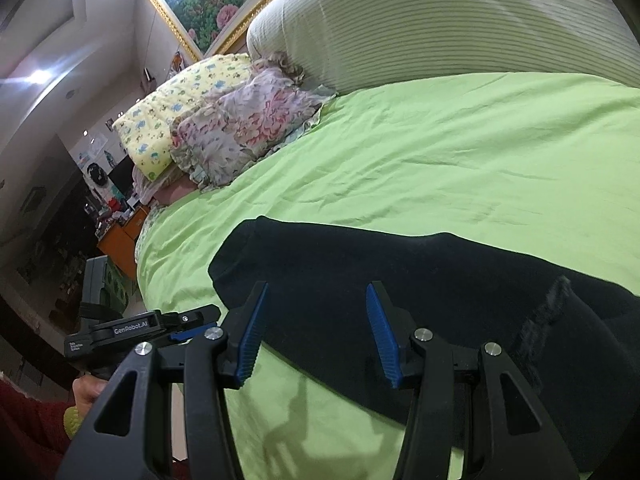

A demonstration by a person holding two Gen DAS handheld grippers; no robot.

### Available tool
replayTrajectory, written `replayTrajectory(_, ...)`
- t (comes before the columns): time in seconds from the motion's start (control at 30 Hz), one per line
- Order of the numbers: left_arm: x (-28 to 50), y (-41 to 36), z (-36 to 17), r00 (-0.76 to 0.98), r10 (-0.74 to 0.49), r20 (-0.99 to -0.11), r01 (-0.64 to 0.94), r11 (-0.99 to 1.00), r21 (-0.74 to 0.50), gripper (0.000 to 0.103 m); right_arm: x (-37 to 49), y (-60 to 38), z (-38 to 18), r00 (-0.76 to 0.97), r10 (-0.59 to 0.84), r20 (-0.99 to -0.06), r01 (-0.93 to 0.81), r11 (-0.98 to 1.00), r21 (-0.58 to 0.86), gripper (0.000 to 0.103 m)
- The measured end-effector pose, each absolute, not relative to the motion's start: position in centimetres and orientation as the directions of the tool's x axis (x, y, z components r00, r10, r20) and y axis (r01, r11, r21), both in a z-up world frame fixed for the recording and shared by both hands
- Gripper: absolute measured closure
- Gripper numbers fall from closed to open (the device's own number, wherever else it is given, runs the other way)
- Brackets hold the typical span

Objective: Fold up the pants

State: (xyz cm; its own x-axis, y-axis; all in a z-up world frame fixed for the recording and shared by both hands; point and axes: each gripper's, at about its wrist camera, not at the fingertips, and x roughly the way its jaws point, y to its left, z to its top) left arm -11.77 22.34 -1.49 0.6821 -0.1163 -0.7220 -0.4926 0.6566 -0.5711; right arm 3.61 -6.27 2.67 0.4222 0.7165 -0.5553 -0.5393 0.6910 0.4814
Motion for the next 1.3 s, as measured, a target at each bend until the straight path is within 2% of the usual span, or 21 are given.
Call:
replayTrajectory(0.07, -11.4, 22.8, -1.8, 0.678, -0.116, -0.726, -0.507, 0.64, -0.577, 0.045, 4.3, -5.4, 2.5, 0.399, 0.717, -0.571, -0.556, 0.685, 0.471, 0.052)
replayTrajectory(0.33, -9.7, 24.6, -3.9, 0.655, -0.137, -0.743, -0.545, 0.594, -0.591, 0.044, 8.5, -0.6, 2.6, 0.299, 0.703, -0.645, -0.668, 0.637, 0.384, 0.052)
replayTrajectory(0.57, -8.4, 25.4, -4.5, 0.666, -0.13, -0.734, -0.54, 0.595, -0.595, 0.039, 11.8, 5.4, 2.4, 0.165, 0.69, -0.704, -0.791, 0.519, 0.323, 0.052)
replayTrajectory(1.13, -7.3, 25.5, -4.9, 0.689, -0.073, -0.721, -0.531, 0.626, -0.571, 0.04, 15.1, 16.2, -0.7, -0.089, 0.592, -0.801, -0.907, 0.284, 0.31, 0.052)
replayTrajectory(1.2, -7.1, 25.2, -4.9, 0.69, -0.052, -0.722, -0.53, 0.643, -0.553, 0.042, 15.3, 16.6, -0.9, -0.107, 0.579, -0.808, -0.909, 0.272, 0.316, 0.055)
replayTrajectory(1.23, -7.0, 25.1, -4.8, 0.689, -0.045, -0.723, -0.531, 0.649, -0.546, 0.043, 15.3, 16.7, -1.0, -0.106, 0.572, -0.813, -0.911, 0.273, 0.311, 0.064)
replayTrajectory(1.27, -6.9, 25.1, -4.8, 0.688, -0.037, -0.725, -0.533, 0.652, -0.539, 0.049, 15.3, 16.6, -0.9, -0.096, 0.571, -0.816, -0.913, 0.277, 0.301, 0.071)
replayTrajectory(1.3, -6.9, 25.0, -4.8, 0.685, -0.025, -0.728, -0.539, 0.655, -0.53, 0.055, 15.3, 16.4, -0.7, -0.096, 0.58, -0.809, -0.911, 0.276, 0.306, 0.074)
